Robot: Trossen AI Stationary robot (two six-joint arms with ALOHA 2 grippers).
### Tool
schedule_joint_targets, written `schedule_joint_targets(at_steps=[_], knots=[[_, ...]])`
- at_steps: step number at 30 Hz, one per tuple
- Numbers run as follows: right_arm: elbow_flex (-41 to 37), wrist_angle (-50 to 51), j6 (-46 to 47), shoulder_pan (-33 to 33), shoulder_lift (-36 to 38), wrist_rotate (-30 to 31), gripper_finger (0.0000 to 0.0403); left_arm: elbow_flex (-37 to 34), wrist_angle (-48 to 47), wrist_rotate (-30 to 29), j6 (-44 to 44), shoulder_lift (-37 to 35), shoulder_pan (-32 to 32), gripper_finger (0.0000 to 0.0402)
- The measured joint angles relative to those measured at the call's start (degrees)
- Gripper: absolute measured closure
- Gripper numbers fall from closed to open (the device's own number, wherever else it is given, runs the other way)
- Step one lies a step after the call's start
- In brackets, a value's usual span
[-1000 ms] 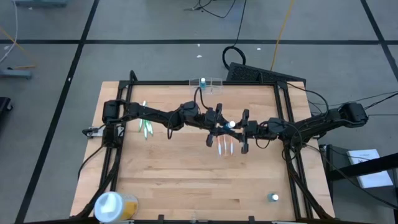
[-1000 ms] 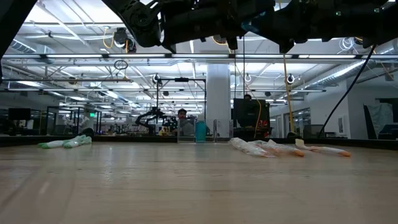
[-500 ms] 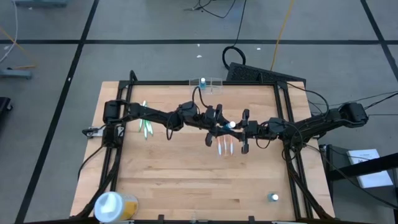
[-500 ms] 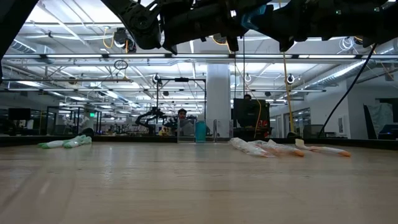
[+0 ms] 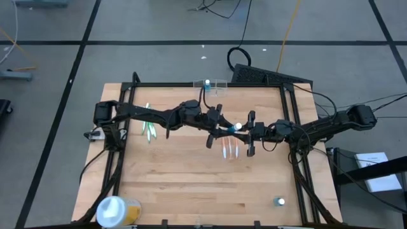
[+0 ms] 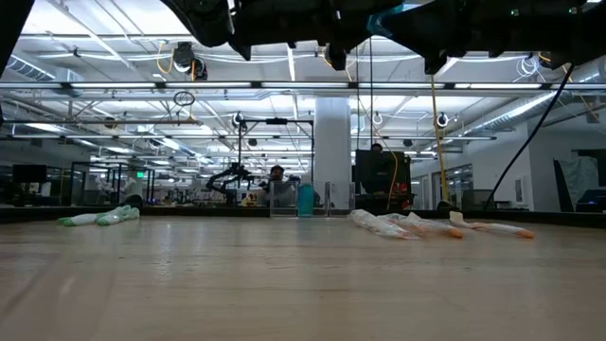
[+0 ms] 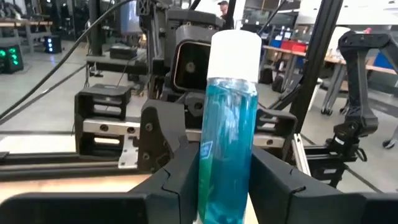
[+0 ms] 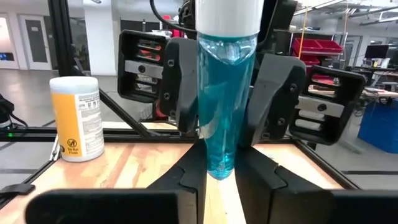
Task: Pick & Place toothbrushing station
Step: Put the blue mouthwash into the transparent organizer
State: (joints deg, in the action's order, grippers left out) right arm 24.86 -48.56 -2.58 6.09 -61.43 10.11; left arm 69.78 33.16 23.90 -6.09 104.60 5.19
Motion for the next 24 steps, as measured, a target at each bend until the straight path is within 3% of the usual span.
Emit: schedule_joint_targets(at_steps=[24], knots=[[0.0, 0.8, 1.5, 0.0, 0.0, -1.3, 0.0347, -0.1, 1.0, -2.2, 1.4, -3.2, -0.1, 0.0277]])
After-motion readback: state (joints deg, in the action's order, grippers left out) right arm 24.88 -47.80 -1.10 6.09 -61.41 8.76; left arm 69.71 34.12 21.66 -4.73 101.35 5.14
